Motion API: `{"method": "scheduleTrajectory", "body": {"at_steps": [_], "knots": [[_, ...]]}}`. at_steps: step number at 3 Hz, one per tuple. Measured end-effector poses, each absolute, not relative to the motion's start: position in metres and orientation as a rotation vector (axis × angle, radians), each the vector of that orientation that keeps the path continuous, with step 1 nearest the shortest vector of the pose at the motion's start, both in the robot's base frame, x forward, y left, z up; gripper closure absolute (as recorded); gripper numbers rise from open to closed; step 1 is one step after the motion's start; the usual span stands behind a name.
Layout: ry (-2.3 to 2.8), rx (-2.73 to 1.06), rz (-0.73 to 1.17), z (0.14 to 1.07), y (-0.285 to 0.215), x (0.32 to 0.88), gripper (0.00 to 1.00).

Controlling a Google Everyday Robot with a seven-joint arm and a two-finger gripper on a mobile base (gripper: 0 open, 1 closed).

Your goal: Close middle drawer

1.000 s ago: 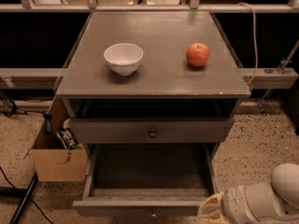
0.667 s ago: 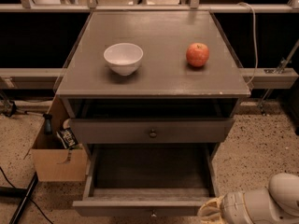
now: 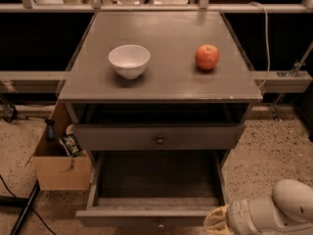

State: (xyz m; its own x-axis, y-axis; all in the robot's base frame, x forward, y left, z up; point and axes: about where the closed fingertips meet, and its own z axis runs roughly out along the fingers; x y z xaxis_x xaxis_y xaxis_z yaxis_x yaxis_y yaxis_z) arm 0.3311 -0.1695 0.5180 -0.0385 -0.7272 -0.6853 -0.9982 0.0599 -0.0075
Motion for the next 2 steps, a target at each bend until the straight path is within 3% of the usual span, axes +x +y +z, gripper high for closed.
{"method": "scheduleTrajectory", "body": {"at_steps": [2], "knots": [[1.925,-1.719,0.635,0.468,-0.182,0.341,1.0]]}}
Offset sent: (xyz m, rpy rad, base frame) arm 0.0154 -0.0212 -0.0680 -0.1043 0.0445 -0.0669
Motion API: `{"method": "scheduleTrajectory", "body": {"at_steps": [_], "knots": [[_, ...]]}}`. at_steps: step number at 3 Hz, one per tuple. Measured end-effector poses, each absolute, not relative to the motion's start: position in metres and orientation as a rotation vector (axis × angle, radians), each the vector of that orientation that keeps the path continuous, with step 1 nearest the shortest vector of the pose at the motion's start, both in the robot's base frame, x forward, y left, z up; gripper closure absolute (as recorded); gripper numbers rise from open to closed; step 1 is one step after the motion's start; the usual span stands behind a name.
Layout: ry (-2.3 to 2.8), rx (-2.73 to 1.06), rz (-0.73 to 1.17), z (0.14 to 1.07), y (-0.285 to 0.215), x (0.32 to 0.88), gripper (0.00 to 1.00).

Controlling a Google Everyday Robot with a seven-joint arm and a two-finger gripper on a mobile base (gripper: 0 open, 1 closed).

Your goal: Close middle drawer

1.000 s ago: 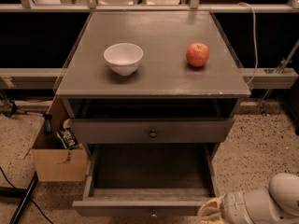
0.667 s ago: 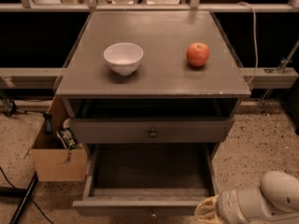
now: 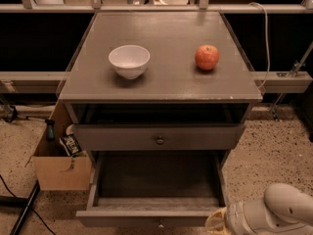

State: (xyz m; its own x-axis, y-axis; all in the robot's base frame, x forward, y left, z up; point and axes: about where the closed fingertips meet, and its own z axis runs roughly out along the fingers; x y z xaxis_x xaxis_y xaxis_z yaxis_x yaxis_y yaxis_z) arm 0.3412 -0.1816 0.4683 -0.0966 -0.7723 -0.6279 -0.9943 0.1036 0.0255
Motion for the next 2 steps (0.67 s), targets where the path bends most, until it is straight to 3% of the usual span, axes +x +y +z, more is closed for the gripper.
{"method": "scheduleTrajectory", "body": {"at_steps": [2], "knots": [[1.994,-1.682,0.567,0.432,-0.17,0.323,1.0]]}}
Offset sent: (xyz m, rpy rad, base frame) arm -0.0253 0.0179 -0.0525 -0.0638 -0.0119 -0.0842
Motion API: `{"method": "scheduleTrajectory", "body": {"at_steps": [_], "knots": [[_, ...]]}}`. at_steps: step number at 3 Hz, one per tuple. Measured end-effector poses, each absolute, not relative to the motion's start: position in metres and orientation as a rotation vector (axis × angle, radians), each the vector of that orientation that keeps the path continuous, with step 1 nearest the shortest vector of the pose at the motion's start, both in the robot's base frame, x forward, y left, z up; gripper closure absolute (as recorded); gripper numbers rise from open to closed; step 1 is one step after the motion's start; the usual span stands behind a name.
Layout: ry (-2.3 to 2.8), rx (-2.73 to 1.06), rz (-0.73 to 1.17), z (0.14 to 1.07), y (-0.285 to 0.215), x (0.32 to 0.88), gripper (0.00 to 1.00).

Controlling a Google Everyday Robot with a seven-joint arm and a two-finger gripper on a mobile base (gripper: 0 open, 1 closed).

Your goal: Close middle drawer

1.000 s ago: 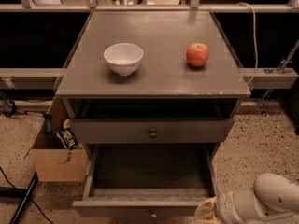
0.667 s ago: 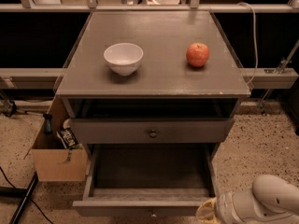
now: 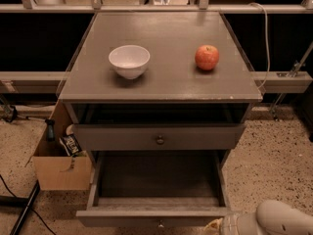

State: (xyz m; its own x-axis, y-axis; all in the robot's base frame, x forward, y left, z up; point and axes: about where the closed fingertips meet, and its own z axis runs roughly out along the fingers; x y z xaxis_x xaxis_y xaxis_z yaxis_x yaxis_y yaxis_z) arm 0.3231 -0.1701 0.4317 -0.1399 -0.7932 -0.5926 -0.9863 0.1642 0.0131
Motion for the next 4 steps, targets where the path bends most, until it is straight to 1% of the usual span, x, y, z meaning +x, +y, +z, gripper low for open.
{"method": "scheduleTrajectory", "body": {"at_steps": [1,2,4], "knots": [[1.998,-1.683,0.557,0.413,-0.161,0.333,1.0],[1.981,-1.698,0.513,0.412,-0.153,0.361,1.0],[1.979,-1.7,0.513,0.412,-0.152,0.361,0.5]]}}
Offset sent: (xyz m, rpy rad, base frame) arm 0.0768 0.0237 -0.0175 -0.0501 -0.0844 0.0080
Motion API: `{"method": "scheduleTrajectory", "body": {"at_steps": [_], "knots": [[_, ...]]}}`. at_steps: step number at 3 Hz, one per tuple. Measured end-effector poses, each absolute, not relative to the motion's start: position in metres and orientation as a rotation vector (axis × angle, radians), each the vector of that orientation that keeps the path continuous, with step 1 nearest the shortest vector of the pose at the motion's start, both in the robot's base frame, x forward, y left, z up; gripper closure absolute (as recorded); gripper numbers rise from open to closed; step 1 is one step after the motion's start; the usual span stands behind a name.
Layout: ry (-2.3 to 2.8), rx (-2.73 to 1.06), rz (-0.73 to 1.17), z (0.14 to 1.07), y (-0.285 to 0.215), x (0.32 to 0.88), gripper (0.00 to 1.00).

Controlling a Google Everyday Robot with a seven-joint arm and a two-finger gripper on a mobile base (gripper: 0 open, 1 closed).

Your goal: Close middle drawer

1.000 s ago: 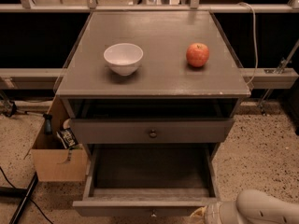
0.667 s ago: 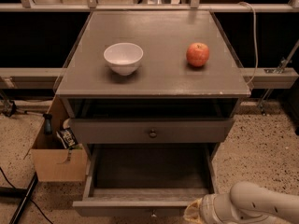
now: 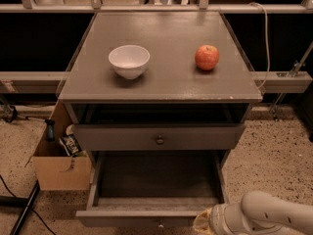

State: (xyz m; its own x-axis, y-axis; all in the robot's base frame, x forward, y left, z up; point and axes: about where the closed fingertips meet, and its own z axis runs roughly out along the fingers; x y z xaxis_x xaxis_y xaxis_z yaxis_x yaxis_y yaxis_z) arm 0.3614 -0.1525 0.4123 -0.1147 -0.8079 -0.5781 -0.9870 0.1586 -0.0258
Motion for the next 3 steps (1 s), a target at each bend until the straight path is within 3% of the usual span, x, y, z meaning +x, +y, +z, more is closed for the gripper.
{"method": "scheduleTrajectory", "body": {"at_steps": [2,3], "knots": [[2.01,-1.68,0.533,0.4036,-0.1514,0.362,0.03],[2.011,-1.677,0.529,0.4035,-0.1522,0.3643,0.35]]}}
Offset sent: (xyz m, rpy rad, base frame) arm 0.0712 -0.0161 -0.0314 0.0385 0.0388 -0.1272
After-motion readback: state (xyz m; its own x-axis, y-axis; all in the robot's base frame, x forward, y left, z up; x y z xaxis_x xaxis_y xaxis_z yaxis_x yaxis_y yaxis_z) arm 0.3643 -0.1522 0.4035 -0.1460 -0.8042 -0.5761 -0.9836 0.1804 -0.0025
